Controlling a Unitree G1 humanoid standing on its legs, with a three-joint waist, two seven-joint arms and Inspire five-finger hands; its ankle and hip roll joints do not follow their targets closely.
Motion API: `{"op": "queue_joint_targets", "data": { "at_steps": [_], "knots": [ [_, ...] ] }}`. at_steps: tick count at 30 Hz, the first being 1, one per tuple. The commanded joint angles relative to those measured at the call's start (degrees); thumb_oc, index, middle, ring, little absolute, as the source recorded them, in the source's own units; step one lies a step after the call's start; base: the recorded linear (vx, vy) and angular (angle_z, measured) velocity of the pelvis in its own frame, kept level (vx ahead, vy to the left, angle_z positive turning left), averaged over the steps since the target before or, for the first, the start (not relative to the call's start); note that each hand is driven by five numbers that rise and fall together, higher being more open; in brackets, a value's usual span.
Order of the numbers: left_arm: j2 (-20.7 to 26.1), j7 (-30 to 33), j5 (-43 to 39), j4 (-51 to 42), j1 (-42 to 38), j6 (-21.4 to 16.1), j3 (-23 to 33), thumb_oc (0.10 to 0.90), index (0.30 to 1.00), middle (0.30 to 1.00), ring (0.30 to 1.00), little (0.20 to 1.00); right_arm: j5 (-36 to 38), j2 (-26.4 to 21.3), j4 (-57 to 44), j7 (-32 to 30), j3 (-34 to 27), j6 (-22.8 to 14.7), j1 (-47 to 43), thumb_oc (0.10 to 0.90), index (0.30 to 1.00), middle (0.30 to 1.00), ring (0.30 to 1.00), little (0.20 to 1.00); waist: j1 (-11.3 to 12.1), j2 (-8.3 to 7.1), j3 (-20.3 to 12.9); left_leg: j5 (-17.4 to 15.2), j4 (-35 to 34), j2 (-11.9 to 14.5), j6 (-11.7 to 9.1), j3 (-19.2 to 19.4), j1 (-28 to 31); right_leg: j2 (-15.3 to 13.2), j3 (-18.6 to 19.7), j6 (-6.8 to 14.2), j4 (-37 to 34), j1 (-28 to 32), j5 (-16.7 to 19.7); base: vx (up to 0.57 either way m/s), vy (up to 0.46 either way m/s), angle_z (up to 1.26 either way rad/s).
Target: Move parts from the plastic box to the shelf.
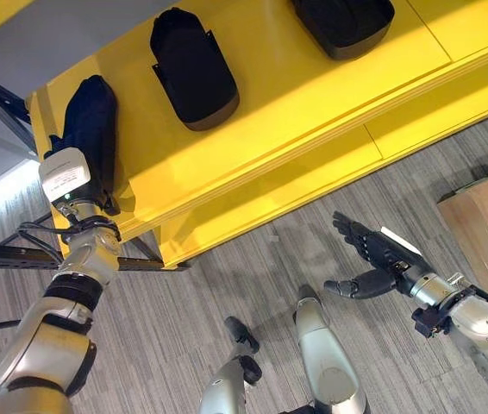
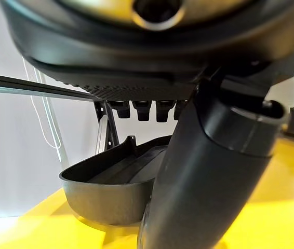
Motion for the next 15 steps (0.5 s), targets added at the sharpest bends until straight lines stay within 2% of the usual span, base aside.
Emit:
{"op": "queue_joint_targets", "data": {
  "at_steps": [1,15],
  "knots": [
    [3.3,3.5,1.2,3.9,-6.6,2.0,0.4,0.9,1.0,1.0,1.0,1.0,1.2,1.4,-2.5,0.0,1.6,-4.5,-5.5,0.9,1.0,1.0,1.0,1.0,-2.3,-3.92,-1.2,-6.9,5.3,1.9,-0.8,-4.6,1.2,-2.2,-3.8,1.1,-9.0,2.4,4.0,0.0,0.0,0.0],
    [4.2,3.9,0.4,4.1,-11.4,2.1,-2.2,0.9,1.0,1.0,1.0,1.0,2.1,0.9,-2.4,-0.7,2.8,-4.4,-7.1,0.9,1.0,1.0,1.0,1.0,-2.5,-4.19,-0.8,-7.0,5.6,2.0,-0.7,-4.4,0.5,-2.0,-3.6,1.0,-8.8,1.9,4.0,0.0,0.0,0.0]
  ]
}}
